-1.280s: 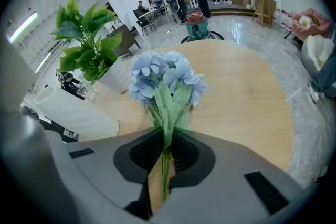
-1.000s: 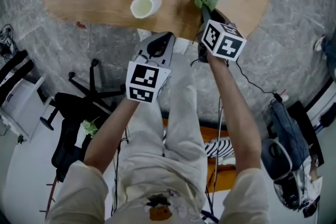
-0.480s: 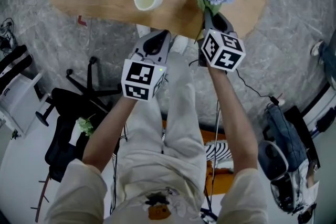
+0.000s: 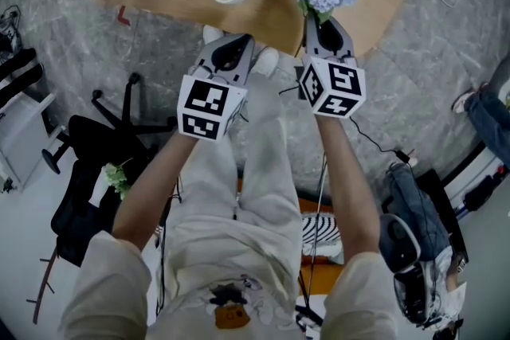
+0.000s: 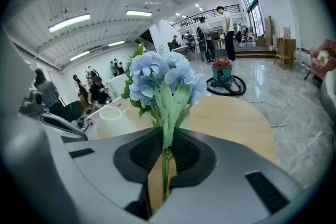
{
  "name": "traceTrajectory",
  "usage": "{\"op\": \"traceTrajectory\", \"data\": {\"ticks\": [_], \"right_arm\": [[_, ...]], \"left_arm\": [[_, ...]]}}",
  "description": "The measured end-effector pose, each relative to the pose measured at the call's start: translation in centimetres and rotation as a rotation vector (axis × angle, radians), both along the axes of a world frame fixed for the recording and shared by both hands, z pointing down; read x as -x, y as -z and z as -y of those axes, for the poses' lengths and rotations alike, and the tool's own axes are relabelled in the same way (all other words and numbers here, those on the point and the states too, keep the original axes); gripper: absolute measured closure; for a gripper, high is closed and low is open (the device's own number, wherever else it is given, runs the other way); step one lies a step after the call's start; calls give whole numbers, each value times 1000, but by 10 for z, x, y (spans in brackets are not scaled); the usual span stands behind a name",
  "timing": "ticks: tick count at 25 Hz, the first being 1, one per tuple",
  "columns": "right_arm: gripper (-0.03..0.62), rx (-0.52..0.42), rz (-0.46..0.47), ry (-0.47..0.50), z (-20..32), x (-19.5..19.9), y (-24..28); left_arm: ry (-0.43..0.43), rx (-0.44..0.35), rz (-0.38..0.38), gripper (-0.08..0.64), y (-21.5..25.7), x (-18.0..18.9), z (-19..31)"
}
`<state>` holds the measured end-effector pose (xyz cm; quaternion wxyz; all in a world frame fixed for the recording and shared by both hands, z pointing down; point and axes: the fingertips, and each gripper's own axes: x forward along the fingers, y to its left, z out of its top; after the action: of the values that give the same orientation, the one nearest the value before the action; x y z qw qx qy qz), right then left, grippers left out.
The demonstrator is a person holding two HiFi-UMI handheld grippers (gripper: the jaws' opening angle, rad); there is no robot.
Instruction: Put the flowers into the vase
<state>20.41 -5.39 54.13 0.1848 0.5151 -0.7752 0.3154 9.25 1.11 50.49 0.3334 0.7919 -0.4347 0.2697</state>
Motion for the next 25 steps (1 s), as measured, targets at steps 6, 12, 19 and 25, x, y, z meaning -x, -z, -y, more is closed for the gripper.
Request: {"op": "traceTrajectory", "data": {"ticks": [6, 12, 19, 25], "right_arm": [[555, -113, 42, 55, 1, 5, 54], [554, -258, 21, 88, 6, 15, 91], [555, -364, 8, 65, 7, 25, 115], [555, -444, 38, 108, 3, 47, 136]], "left_arm": [[-5, -13, -2, 551, 29, 0, 1], [-22, -43, 0, 551, 54, 5, 7], [-20, -60, -8, 551, 71, 11, 8], [-14, -54, -40, 551, 71, 15, 1]]}}
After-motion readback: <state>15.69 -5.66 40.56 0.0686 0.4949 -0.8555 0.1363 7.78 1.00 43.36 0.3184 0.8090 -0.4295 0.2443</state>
